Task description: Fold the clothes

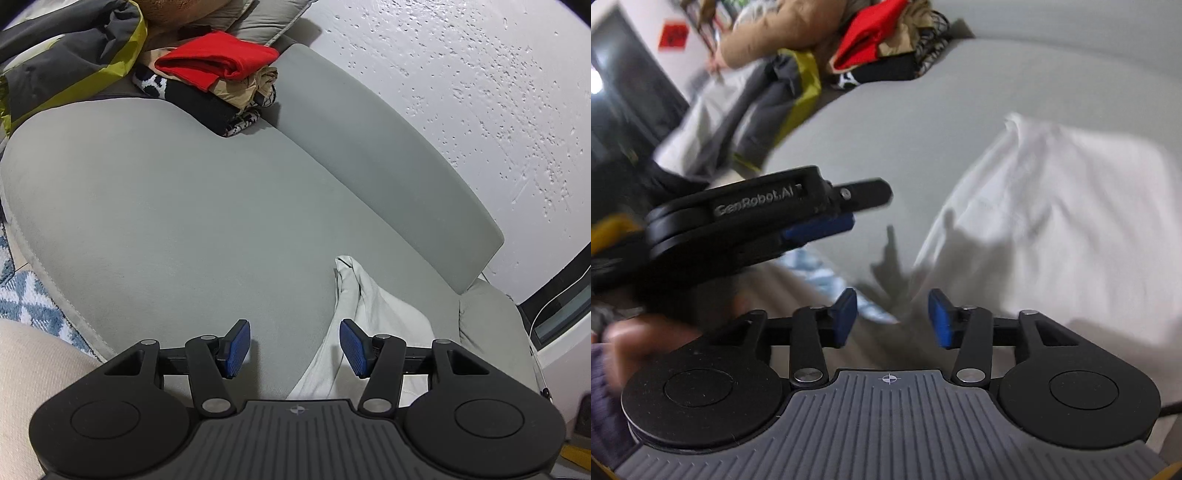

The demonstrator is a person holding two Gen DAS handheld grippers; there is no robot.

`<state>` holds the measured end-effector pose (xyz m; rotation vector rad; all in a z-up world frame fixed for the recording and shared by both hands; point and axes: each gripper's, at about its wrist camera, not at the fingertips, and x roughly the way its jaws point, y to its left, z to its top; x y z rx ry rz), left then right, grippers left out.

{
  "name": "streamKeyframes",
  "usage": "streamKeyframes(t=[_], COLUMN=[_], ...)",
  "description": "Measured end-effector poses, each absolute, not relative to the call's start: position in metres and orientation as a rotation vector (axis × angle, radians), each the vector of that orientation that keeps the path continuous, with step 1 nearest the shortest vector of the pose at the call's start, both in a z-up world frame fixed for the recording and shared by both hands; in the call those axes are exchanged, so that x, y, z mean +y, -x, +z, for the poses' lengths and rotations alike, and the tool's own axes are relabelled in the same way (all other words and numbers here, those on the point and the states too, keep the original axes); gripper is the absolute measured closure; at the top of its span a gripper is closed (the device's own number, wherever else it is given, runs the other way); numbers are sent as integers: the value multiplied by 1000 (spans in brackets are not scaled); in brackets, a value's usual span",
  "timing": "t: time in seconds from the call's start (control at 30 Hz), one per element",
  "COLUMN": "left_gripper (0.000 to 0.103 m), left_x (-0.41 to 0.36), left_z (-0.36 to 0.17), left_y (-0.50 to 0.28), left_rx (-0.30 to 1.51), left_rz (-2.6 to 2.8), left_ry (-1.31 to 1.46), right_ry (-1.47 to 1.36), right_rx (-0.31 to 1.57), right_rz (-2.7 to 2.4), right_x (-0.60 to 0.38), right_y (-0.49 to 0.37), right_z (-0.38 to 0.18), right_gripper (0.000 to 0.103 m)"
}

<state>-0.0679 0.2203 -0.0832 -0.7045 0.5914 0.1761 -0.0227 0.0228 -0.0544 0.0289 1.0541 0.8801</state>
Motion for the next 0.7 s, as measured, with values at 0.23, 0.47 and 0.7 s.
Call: streamKeyframes(t=[0.23,0.47,0.7], left_gripper=[72,85,97], left_x=[193,123,144], left_z=[-74,-67,-94], left_y=[61,8,-17], left_rx=[557,628,852], left_rz=[-36,-210,92], left_ry=[627,313,346], right_ry=[-161,-118,157], right_rx=[960,868,889], right_rz=[620,466,531], right_x=[-92,-127,-80], right_y=[31,25,15], right_z=[-33,-46,-80], right_gripper=[52,80,82])
